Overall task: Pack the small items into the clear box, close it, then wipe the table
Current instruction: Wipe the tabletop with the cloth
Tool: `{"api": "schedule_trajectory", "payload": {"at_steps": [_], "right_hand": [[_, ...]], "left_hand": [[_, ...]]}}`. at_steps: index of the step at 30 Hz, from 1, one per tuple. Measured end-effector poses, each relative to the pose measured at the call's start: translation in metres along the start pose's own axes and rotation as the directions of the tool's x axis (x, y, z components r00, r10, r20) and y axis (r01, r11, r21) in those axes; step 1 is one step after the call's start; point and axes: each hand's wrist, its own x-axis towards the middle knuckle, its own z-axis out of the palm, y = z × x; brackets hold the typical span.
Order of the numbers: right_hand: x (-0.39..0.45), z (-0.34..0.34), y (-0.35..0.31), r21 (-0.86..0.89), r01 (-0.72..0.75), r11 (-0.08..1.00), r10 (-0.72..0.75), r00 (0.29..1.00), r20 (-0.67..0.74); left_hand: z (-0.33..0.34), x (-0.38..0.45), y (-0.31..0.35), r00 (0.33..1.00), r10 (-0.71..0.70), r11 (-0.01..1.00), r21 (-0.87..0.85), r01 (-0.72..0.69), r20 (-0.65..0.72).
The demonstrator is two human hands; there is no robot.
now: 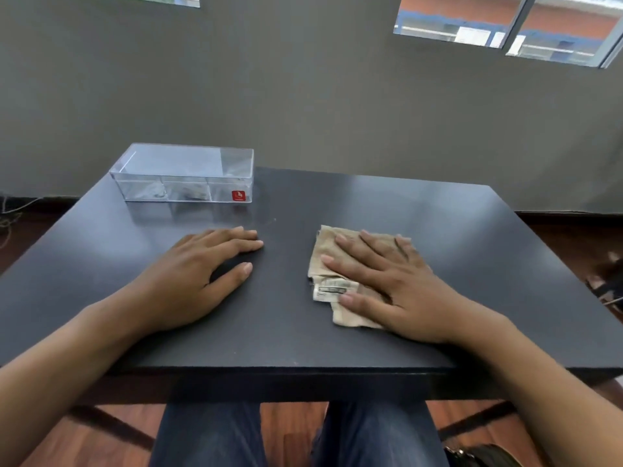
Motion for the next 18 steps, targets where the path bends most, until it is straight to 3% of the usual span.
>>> {"api": "schedule_trajectory", "payload": {"at_steps": [3, 7, 11, 15, 18], "right_hand": [[0.003, -0.007, 0.012, 0.040, -0.033, 0.999, 0.031, 0.999, 0.044], [0.063, -0.006, 0.022, -0.010, -0.190, 0.982, 0.190, 0.982, 0.008], [0.116, 0.002, -0.010, -0.005, -0.255, 0.967, 0.255, 0.967, 0.001], [0.096, 0.011, -0.064, 0.012, -0.092, 0.996, 0.092, 0.996, 0.022], [0.054, 0.010, -0.062, 0.017, 0.065, 0.998, -0.065, 0.997, 0.030]], "left_hand": [[0.000, 0.001, 0.004, 1.000, -0.015, 0.999, 0.032, 0.015, 0.003], [-0.002, 0.003, 0.009, 0.999, -0.042, 0.996, 0.081, 0.042, -0.002], [-0.001, 0.000, 0.006, 0.990, -0.130, 0.984, 0.116, 0.135, -0.047], [-0.002, -0.006, -0.003, 0.969, -0.213, 0.972, 0.077, 0.223, -0.125], [-0.008, -0.018, -0.013, 0.965, -0.225, 0.970, 0.057, 0.234, -0.132]]}}
